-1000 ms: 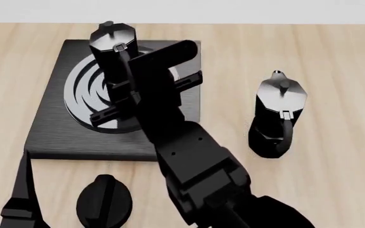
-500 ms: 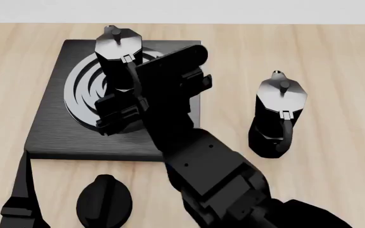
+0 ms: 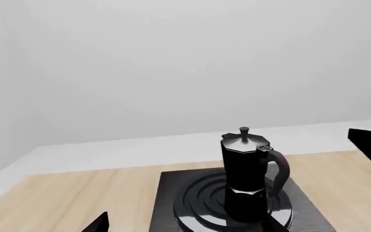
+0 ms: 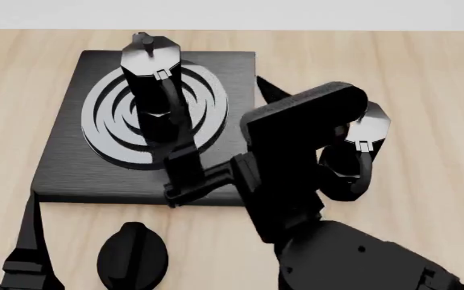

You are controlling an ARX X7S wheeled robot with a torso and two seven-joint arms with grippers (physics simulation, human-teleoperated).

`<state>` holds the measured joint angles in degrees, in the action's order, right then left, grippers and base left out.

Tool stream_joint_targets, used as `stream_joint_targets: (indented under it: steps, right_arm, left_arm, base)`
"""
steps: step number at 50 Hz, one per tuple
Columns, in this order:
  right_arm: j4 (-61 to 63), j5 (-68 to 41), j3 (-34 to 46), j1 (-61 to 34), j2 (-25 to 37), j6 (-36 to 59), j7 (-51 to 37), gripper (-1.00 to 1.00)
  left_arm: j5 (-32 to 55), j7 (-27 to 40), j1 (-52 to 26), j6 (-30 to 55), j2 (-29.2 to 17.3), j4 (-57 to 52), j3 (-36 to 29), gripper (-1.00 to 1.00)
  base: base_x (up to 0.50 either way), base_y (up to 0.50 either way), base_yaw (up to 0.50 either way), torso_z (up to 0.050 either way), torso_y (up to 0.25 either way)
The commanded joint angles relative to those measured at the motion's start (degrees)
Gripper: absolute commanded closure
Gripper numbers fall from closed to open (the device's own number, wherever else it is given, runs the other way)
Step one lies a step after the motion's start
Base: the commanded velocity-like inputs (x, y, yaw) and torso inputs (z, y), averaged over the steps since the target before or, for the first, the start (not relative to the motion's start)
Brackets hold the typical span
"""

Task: Put the right moka pot on the stove.

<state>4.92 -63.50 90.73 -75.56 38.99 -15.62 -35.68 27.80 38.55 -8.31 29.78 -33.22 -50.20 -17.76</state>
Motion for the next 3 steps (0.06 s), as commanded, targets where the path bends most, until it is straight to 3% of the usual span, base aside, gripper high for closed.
stream_joint_targets:
  steps: [1,3]
  right_arm:
    - [15.86,2.65,0.18,-0.32,11.60,-0.31,-6.57,-1.00]
    - [18.10,2.79,0.04,-0.11,13.74,-0.74,-7.55,-1.00]
  left_arm:
    - [-0.12,0.17,-0.01,-0.05,-0.09,-0.01,-0.29,-1.00]
    - [-0.17,0.20,0.03,-0.12,-0.14,-0.06,-0.30,-1.00]
  base:
    - [0.00,0.00,0.00,0.000,0.000]
    - [0.00,0.00,0.00,0.000,0.000]
